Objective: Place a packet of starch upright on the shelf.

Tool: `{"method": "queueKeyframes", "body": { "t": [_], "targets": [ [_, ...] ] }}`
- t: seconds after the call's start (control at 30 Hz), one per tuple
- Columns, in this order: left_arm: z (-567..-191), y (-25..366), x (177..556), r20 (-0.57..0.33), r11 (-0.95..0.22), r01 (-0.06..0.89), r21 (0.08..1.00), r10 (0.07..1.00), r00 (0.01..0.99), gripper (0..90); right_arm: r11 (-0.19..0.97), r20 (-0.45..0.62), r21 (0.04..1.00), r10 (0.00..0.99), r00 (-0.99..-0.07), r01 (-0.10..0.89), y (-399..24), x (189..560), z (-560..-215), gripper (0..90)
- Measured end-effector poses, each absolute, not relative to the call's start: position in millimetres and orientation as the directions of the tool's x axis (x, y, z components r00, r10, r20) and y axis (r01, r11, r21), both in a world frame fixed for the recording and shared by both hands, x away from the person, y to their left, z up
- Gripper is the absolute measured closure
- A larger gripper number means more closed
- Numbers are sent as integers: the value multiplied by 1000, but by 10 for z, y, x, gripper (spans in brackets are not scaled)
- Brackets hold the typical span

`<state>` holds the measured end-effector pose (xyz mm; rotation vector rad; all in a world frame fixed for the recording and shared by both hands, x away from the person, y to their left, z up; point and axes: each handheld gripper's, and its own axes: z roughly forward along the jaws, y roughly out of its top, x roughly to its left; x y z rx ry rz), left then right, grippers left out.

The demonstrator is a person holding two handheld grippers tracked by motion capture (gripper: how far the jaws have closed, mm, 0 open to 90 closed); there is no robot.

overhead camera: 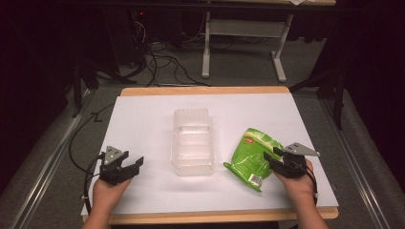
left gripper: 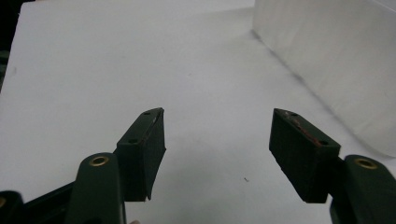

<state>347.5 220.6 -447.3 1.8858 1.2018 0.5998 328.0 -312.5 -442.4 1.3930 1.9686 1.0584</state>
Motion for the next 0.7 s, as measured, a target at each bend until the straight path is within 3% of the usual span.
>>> {"method": "queueKeyframes", "body": {
  "t": [0.7],
  "targets": [
    [-4487, 2139, 3458, -9, -256, 520, 815, 891, 454, 363, 158, 68, 844, 917, -393, 513, -3128, 3175, -4289, 489]
  ]
}}
